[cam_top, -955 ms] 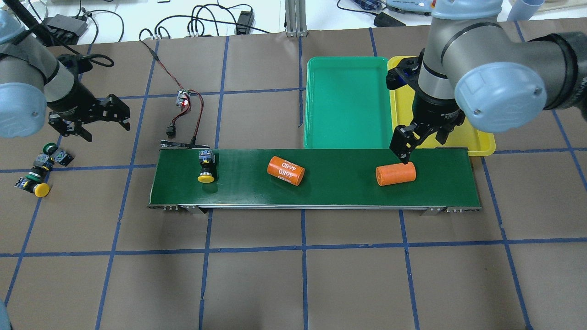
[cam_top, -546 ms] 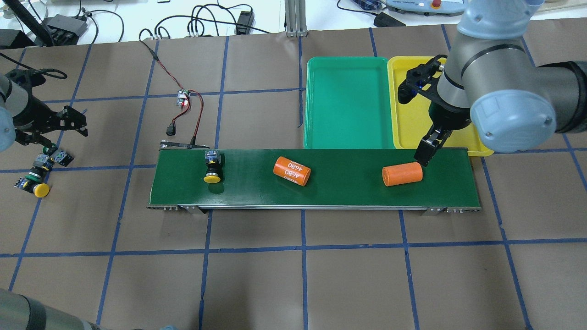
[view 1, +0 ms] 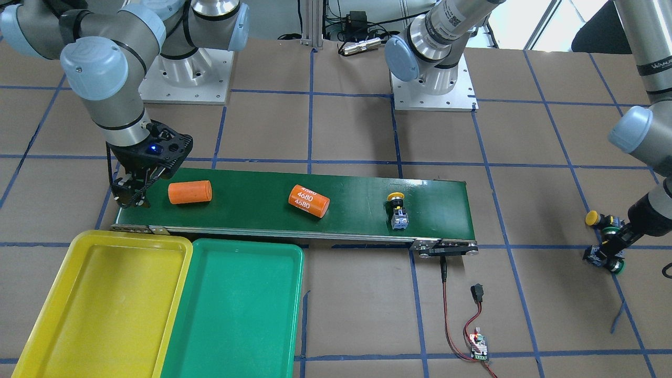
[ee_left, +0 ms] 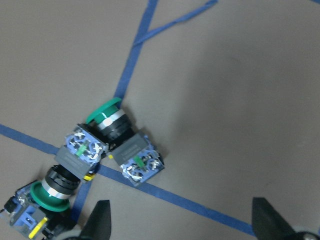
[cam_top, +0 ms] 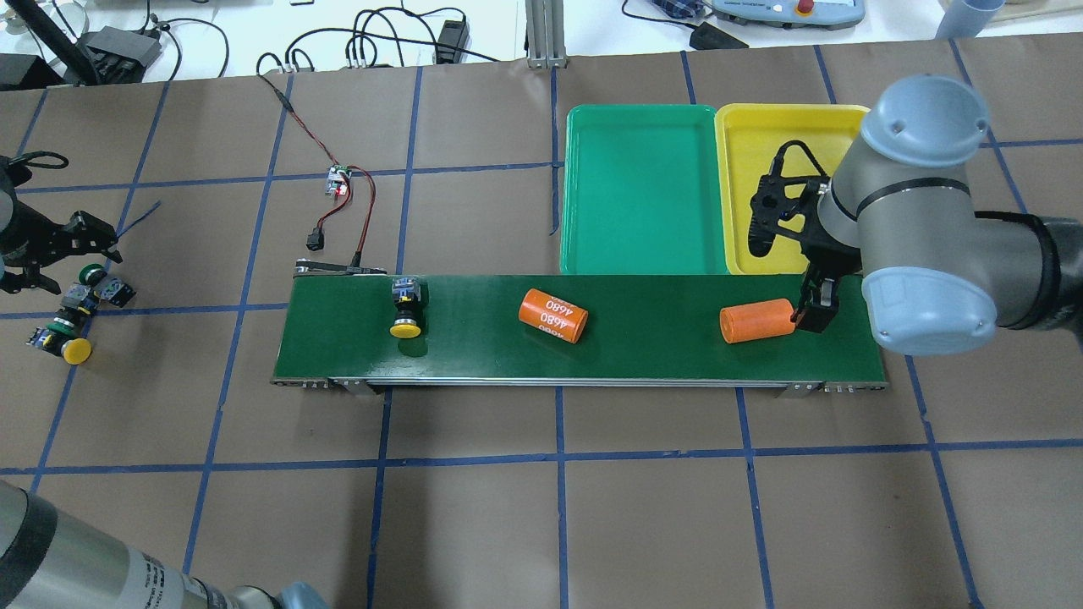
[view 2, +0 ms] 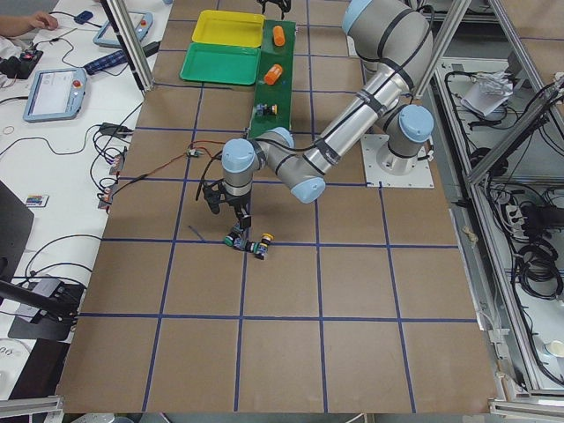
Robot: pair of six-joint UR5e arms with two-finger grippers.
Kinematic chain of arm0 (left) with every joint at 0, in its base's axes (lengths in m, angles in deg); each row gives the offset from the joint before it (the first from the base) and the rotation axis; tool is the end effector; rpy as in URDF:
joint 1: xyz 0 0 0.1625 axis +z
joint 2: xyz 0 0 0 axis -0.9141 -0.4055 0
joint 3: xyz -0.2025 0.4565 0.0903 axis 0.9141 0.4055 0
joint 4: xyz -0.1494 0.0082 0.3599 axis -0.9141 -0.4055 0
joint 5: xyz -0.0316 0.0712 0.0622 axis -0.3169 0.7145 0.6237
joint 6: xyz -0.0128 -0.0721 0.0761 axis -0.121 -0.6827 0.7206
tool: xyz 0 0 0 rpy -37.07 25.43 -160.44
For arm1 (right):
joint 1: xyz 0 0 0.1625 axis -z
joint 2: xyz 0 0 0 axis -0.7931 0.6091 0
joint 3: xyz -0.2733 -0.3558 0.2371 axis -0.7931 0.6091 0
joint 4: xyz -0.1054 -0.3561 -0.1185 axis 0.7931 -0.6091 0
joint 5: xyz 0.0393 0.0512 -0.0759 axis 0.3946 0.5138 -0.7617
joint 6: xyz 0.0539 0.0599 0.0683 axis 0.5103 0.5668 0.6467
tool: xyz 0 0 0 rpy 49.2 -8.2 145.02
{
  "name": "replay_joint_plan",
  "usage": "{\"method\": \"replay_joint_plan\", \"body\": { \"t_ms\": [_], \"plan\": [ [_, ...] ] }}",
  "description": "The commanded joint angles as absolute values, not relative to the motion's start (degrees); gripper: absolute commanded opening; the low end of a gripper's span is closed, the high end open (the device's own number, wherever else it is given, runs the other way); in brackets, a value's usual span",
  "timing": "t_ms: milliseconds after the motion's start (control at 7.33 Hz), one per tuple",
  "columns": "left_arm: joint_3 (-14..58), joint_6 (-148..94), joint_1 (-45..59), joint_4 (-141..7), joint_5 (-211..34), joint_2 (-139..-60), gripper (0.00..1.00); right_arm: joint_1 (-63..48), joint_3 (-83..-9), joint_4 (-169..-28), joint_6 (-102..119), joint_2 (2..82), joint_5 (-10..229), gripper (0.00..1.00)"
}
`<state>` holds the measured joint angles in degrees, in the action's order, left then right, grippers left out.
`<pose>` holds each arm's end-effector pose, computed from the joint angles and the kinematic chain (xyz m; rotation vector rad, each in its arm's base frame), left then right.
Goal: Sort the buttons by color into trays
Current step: 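Grasp the orange cylinder with right gripper while left grasps another button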
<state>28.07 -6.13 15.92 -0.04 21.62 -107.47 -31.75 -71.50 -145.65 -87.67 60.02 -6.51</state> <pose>0.3103 -0.5833 0.3076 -0.8994 2.9840 -0.1586 0.0825 -0.4519 0.3858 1.8379 -2.4428 0.0180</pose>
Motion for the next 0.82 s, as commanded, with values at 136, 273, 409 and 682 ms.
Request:
{"method": "replay_joint_plan", "body": {
  "t_ms": [136, 273, 409, 682],
  "plan": [
    [27.99, -16.38, 16.25, 0.08, 21.74, -110.85, 1.00, -31.90, -72.63, -146.93, -86.67, 60.21, -6.49, 1.00],
    [27.64, -16.23, 16.42, 0.25, 21.65, -111.99, 1.00, -32.16, -72.63, -146.76, -83.41, 60.56, -4.14, 1.00],
    [26.59, -16.40, 16.42, 0.34, 21.74, -113.22, 1.00, -32.16, -72.28, -146.24, -76.85, 60.47, -3.51, 1.00],
    [26.67, -19.90, 16.33, -0.27, 21.74, -113.76, 0.48, -32.25, -72.10, -143.70, -59.28, 61.17, -2.98, 1.00]
  ]
}}
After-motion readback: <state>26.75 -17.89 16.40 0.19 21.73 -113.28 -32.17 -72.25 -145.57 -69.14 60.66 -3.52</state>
